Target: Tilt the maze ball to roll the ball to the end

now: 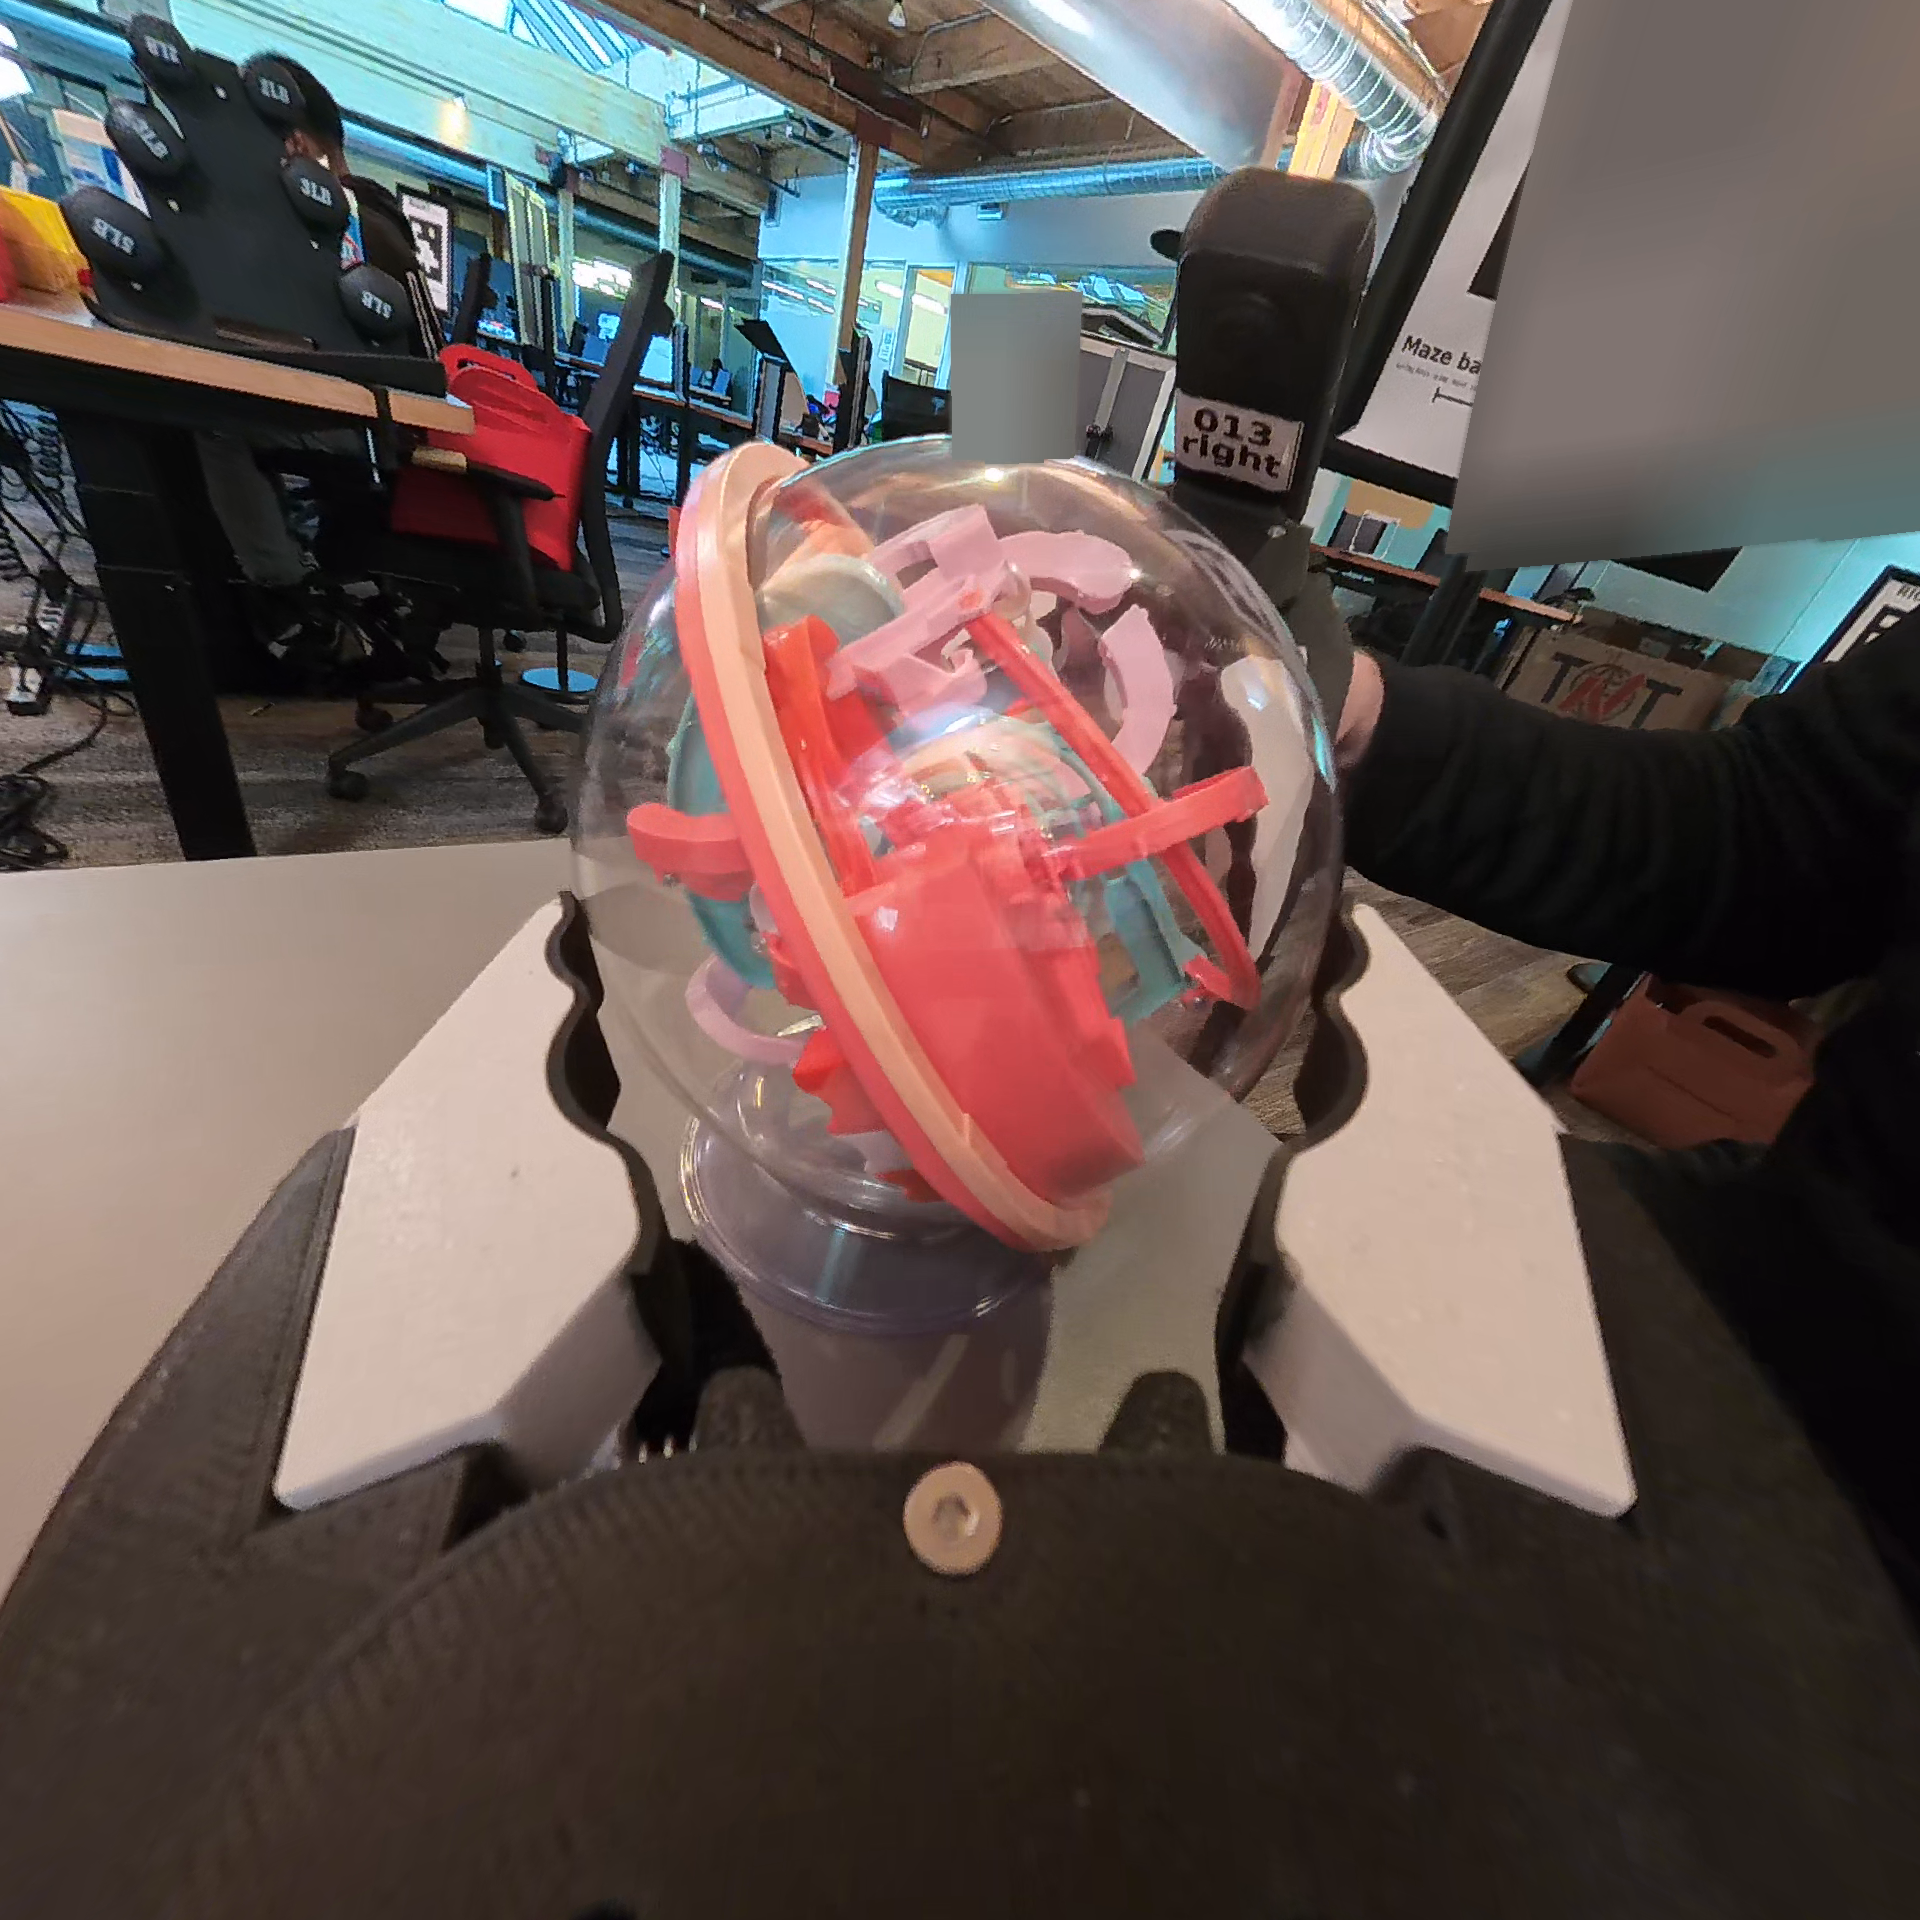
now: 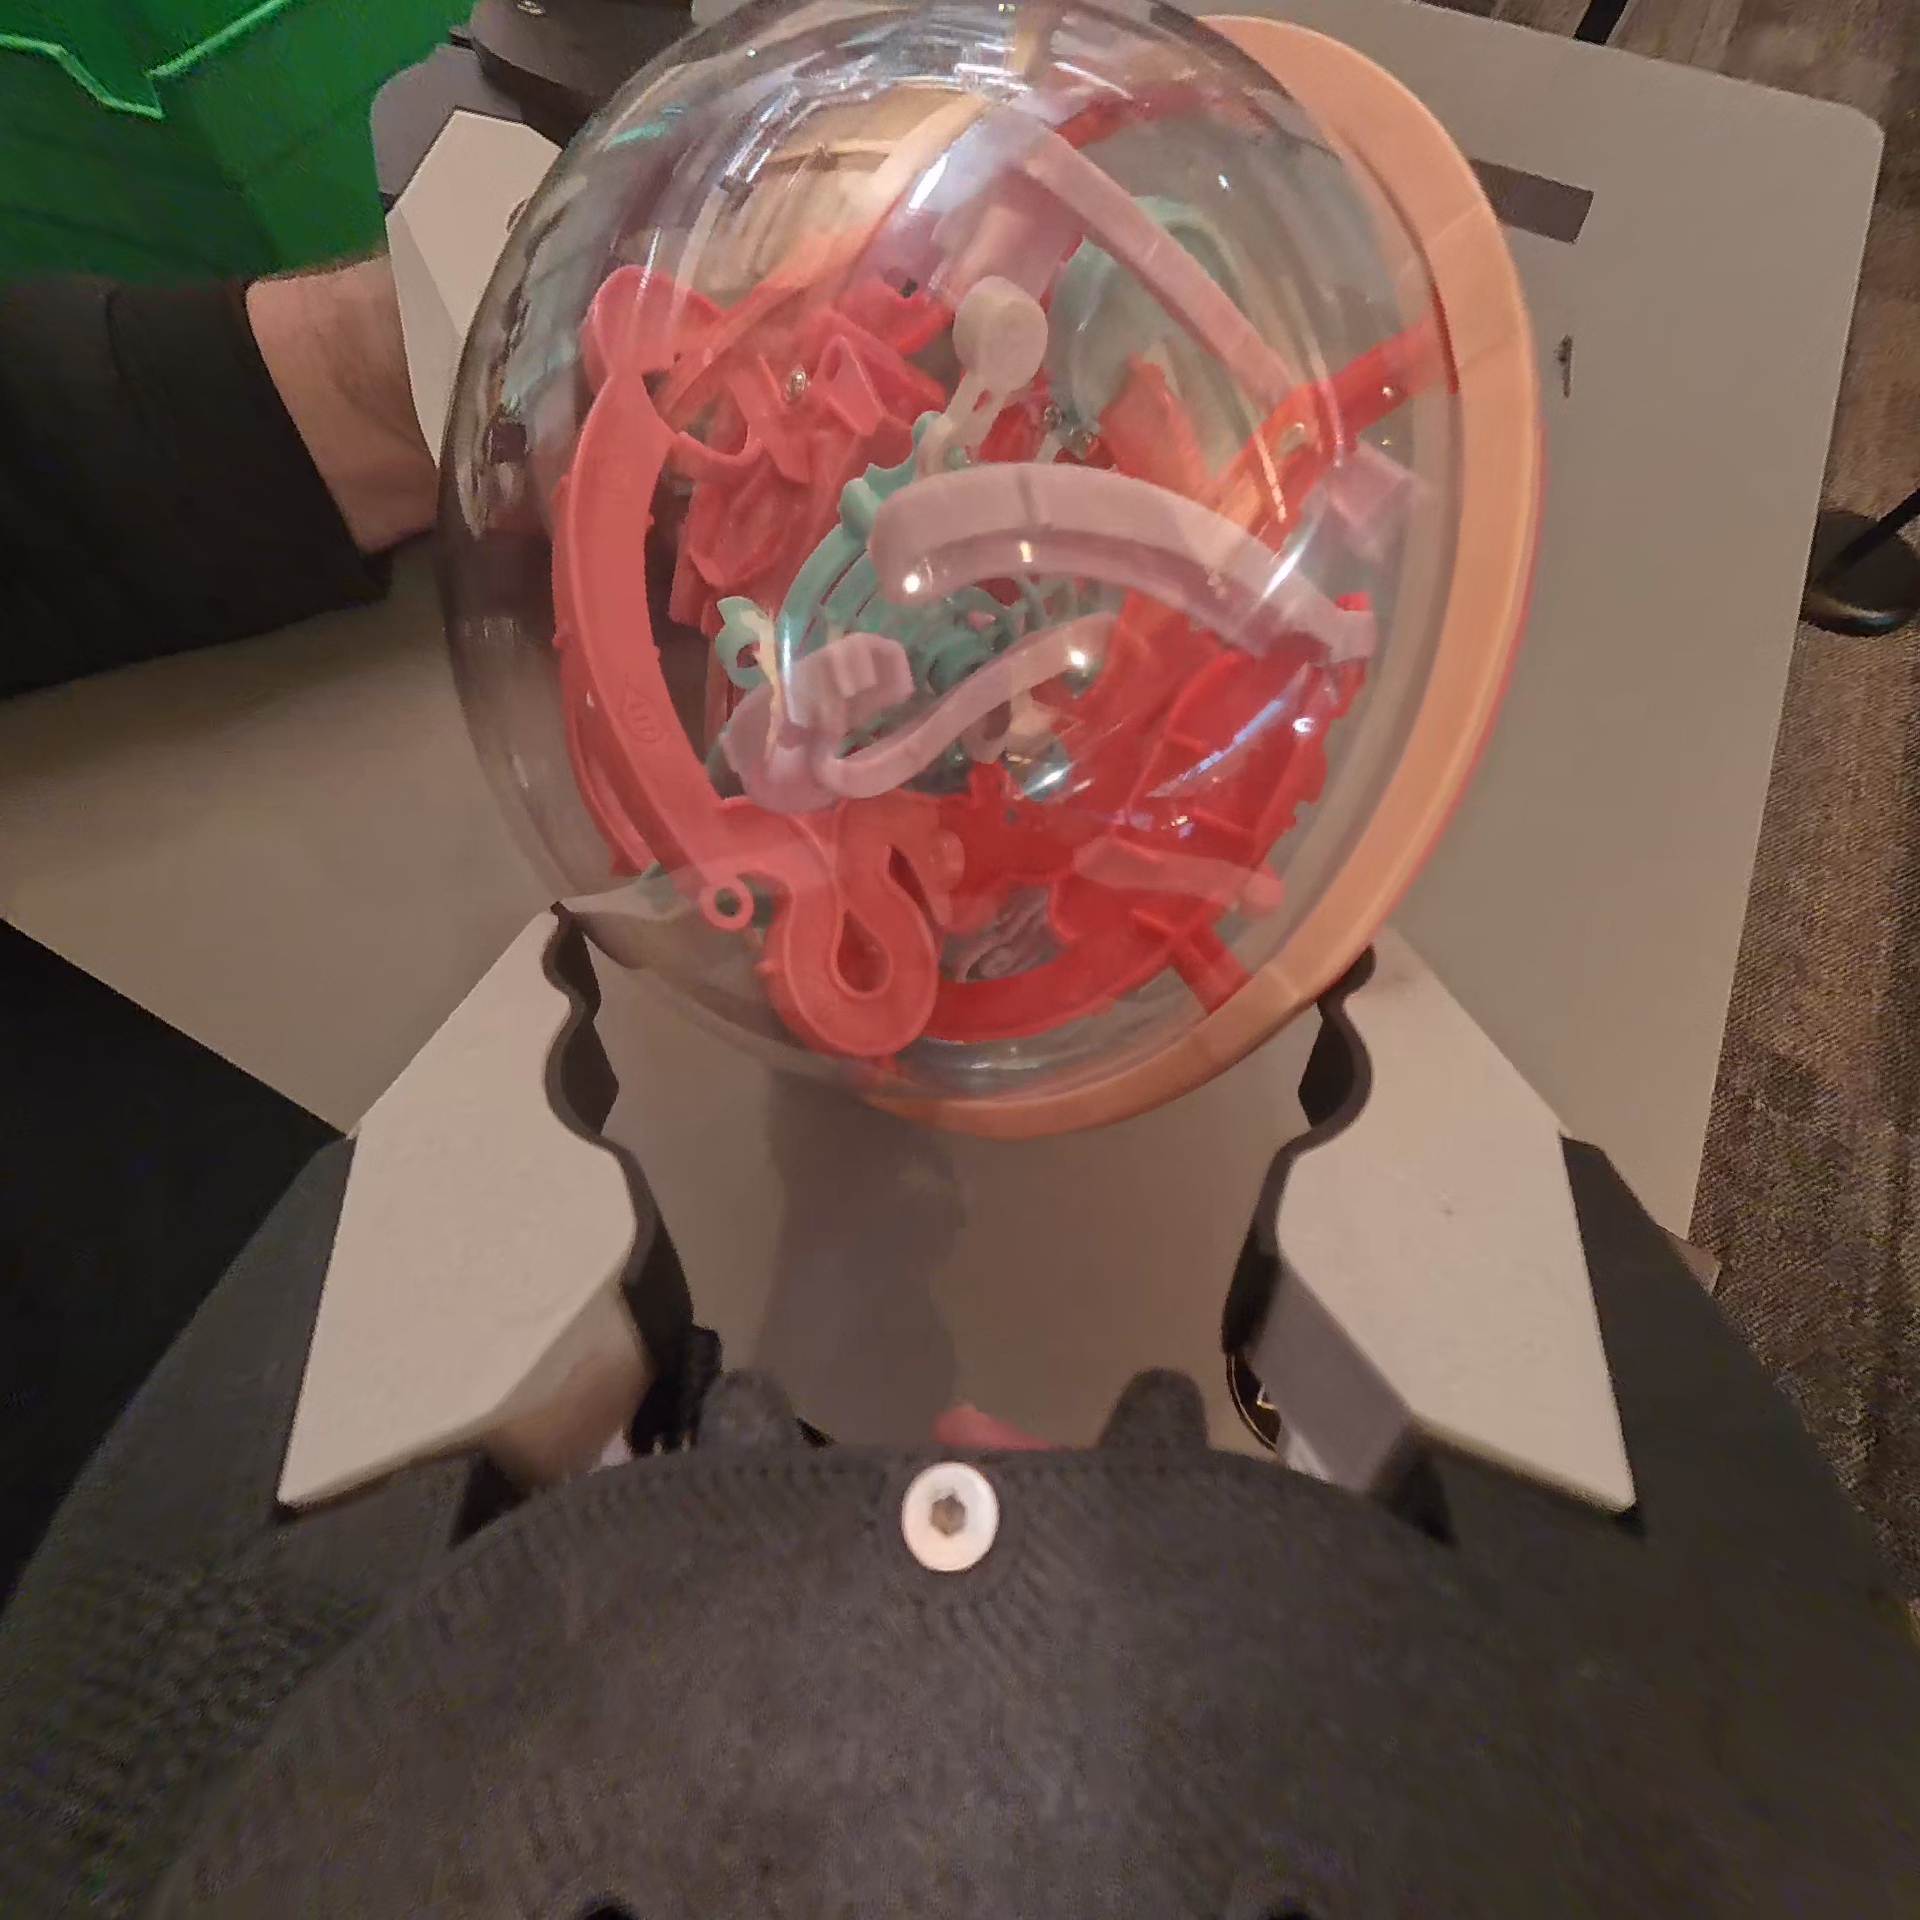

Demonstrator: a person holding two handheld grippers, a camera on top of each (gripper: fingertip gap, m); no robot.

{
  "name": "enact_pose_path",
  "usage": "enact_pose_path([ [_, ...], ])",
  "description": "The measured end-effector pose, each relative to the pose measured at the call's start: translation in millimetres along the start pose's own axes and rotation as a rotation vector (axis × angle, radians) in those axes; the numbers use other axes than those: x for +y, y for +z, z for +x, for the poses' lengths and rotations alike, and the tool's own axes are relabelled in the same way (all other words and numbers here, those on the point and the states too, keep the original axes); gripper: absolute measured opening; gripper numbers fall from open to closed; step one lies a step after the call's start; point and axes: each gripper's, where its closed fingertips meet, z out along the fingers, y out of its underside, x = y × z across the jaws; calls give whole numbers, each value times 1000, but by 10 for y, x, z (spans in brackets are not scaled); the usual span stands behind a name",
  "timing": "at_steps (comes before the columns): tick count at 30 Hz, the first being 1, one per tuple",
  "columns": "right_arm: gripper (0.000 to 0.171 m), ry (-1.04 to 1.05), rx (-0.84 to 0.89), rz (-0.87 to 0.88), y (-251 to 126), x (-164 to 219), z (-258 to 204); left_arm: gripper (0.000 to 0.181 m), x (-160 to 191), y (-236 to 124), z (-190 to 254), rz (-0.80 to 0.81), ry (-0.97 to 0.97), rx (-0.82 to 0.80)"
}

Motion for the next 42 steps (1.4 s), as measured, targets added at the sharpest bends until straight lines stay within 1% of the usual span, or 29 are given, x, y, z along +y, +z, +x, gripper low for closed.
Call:
enact_pose_path([
  [11, 135, -62, 5, 1, -103, -190, 22, 132, -51, -37, -9, 45, -28, 17],
  [19, 135, -44, -21, 35, -163, -344, 29, 132, -107, -85, -17, 91, -98, 36],
  [29, 135, 49, -56, 74, -272, -525, 75, 132, -226, -97, -75, 188, -257, 67],
  [32, 135, 29, -50, 85, -330, -629, 83, 132, -298, -78, -52, 227, -265, 86],
  [39, 135, 46, -66, 33, -329, -728, 117, 133, -350, -118, -102, 285, -318, 86],
  [42, 136, 1, -44, 44, -347, -832, 76, 133, -451, -151, -37, 339, -269, 90],
])
